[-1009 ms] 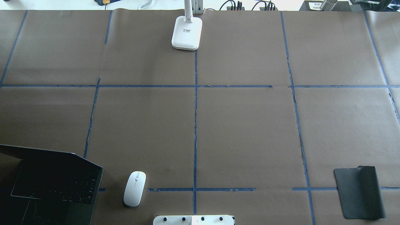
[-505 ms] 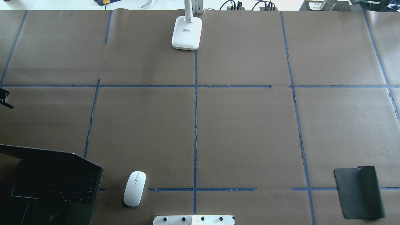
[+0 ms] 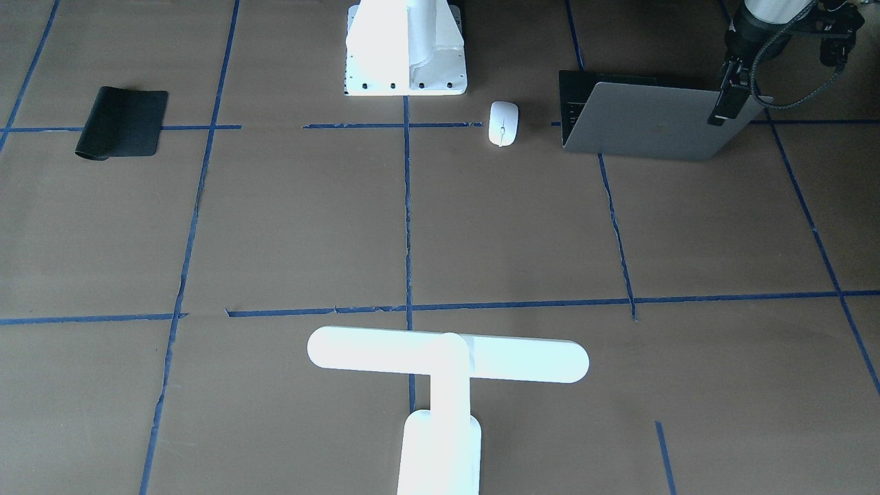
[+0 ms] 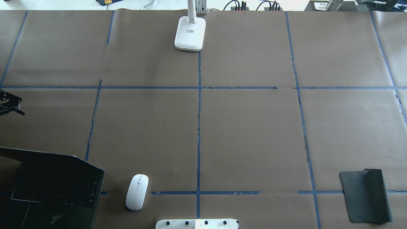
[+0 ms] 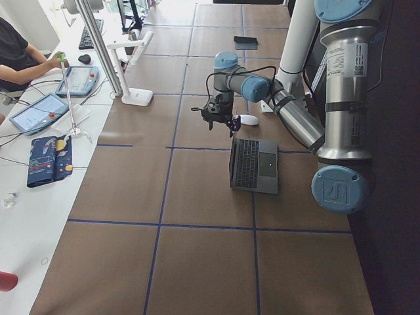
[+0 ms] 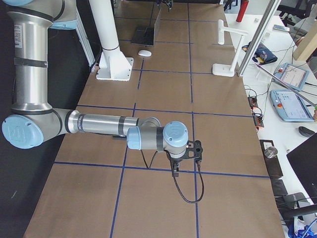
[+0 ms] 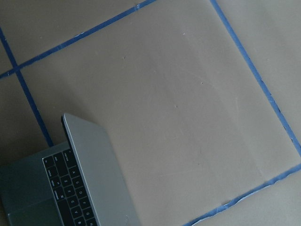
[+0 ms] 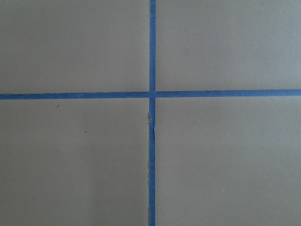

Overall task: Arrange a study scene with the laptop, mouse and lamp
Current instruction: 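Reach the left gripper down to the dark grey laptop's edge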

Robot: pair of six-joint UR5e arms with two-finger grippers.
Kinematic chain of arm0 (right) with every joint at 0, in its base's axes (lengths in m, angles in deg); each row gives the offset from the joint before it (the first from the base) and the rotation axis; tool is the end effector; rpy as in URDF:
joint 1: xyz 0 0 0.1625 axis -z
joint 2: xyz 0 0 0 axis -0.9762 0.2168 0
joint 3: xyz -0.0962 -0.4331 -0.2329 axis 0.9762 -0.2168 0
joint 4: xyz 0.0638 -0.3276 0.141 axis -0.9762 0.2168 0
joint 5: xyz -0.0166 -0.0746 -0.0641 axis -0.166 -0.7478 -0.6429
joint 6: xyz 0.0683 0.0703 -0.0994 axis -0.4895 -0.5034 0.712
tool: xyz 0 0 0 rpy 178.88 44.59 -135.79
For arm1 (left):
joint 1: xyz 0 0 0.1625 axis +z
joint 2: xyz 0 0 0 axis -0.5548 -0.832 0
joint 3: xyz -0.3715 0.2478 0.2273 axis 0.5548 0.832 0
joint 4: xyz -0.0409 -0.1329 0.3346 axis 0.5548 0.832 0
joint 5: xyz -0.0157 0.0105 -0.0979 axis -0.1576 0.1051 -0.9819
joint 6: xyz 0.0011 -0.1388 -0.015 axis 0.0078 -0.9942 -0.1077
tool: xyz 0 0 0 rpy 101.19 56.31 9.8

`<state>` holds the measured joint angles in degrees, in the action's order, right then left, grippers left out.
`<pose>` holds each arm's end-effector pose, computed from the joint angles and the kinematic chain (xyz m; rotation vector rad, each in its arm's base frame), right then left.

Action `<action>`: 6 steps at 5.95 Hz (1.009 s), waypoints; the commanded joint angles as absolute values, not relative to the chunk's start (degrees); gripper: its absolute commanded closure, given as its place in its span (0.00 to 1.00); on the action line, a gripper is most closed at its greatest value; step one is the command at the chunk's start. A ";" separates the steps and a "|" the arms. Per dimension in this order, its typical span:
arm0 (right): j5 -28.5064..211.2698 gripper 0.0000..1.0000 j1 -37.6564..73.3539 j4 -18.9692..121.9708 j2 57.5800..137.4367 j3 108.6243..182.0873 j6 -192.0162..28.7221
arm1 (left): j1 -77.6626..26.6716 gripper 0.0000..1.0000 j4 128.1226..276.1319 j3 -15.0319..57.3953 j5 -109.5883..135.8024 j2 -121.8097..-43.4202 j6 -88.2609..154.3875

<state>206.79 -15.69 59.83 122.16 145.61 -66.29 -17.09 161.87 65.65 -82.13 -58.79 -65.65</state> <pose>0.0511 -0.4010 0.7558 0.0744 -0.8438 0.0441 0.1745 -0.3250 0.5055 -0.3545 0.5943 -1.1361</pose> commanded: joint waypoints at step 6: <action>206.88 0.00 -15.77 59.83 122.10 146.14 -66.20 | -5.33 0.00 161.70 65.83 -73.82 -57.04 -80.16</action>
